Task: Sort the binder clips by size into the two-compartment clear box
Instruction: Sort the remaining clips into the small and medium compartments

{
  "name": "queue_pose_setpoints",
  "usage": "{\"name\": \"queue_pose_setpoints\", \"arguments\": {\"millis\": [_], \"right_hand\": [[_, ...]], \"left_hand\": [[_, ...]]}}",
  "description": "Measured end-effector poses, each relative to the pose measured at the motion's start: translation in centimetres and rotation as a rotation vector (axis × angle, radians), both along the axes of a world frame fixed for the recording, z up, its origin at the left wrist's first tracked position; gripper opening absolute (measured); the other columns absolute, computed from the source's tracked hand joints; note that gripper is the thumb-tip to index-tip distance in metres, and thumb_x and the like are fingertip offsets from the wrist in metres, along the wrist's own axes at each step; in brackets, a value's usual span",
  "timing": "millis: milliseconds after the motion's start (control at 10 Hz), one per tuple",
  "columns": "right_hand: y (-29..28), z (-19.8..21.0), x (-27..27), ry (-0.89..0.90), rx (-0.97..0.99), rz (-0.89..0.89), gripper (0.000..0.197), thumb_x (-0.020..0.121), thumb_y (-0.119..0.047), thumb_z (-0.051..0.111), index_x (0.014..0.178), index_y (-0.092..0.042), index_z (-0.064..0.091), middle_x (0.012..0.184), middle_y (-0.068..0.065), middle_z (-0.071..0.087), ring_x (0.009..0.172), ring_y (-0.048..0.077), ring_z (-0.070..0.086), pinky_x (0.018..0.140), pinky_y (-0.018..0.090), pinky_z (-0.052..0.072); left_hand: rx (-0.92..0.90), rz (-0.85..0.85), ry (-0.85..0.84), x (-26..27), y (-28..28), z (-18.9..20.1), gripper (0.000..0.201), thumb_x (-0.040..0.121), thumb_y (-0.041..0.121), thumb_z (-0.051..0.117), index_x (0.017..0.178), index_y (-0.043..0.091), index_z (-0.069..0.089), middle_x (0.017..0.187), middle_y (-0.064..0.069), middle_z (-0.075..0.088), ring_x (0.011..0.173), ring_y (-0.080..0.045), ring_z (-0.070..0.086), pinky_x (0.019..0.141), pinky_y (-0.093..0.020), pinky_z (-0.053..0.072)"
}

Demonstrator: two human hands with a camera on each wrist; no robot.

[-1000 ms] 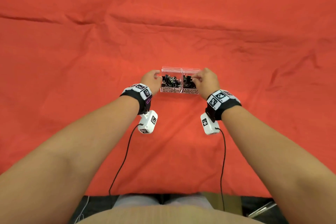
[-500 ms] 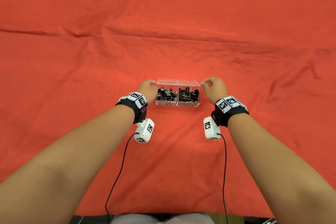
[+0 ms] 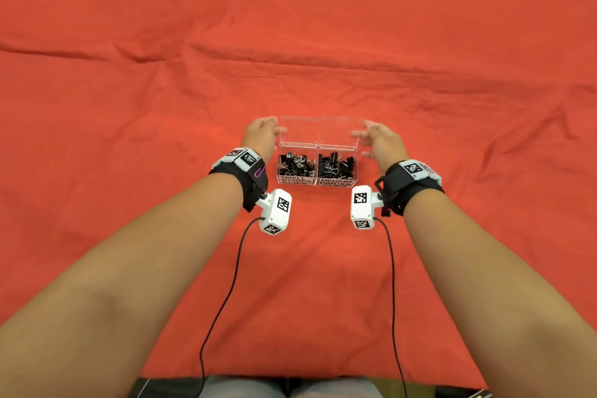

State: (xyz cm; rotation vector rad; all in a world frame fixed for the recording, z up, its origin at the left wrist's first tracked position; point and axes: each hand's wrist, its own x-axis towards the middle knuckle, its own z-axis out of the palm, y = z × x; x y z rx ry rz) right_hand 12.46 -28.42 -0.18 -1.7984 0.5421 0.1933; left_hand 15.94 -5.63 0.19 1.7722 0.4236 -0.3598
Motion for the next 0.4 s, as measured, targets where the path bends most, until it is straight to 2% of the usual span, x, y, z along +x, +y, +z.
{"name": "queue_pose_setpoints", "arguments": {"millis": [100, 200, 300, 400], "right_hand": [[0.1, 0.3, -1.2, -0.063, -0.027, 0.001, 0.026, 0.096, -0.029, 0.042, 0.110, -0.020, 0.062, 0.085, -0.007, 0.070, 0.075, 0.008, 0.057, 0.073, 0.028, 0.048], [0.6, 0.0, -3.3, -0.063, -0.085, 0.086, 0.016, 0.086, -0.015, 0.060, 0.100, -0.011, 0.065, 0.083, 0.000, 0.068, 0.054, 0.000, 0.050, 0.054, 0.014, 0.041], [0.9, -1.6, -5.3, -0.108, -0.366, 0.268, 0.012, 0.079, -0.011, 0.069, 0.090, -0.013, 0.068, 0.083, 0.001, 0.055, 0.078, 0.017, 0.054, 0.074, 0.022, 0.045], [1.1, -1.9, -5.7, -0.156, -0.481, 0.288, 0.004, 0.080, -0.015, 0.069, 0.083, -0.016, 0.069, 0.086, 0.005, 0.052, 0.086, 0.021, 0.051, 0.083, 0.033, 0.041]], "left_hand": [[0.063, -0.038, -0.048, -1.1, 0.3, 0.4, 0.028, 0.098, 0.028, 0.040, 0.115, 0.015, 0.058, 0.088, 0.006, 0.069, 0.063, -0.009, 0.048, 0.060, -0.023, 0.043], [0.168, -0.184, -0.111, -3.2, 0.6, 0.3, 0.020, 0.096, 0.017, 0.044, 0.104, 0.014, 0.063, 0.095, 0.003, 0.070, 0.064, -0.009, 0.052, 0.059, -0.021, 0.041], [0.247, -0.308, -0.135, -5.2, 1.1, -1.0, 0.018, 0.091, 0.008, 0.052, 0.096, 0.019, 0.066, 0.102, -0.002, 0.069, 0.081, -0.015, 0.060, 0.072, -0.026, 0.049], [0.321, -0.397, -0.193, -6.3, 1.5, -1.2, 0.024, 0.090, 0.003, 0.051, 0.104, 0.014, 0.066, 0.111, -0.003, 0.064, 0.102, -0.015, 0.057, 0.090, -0.024, 0.043]]}}
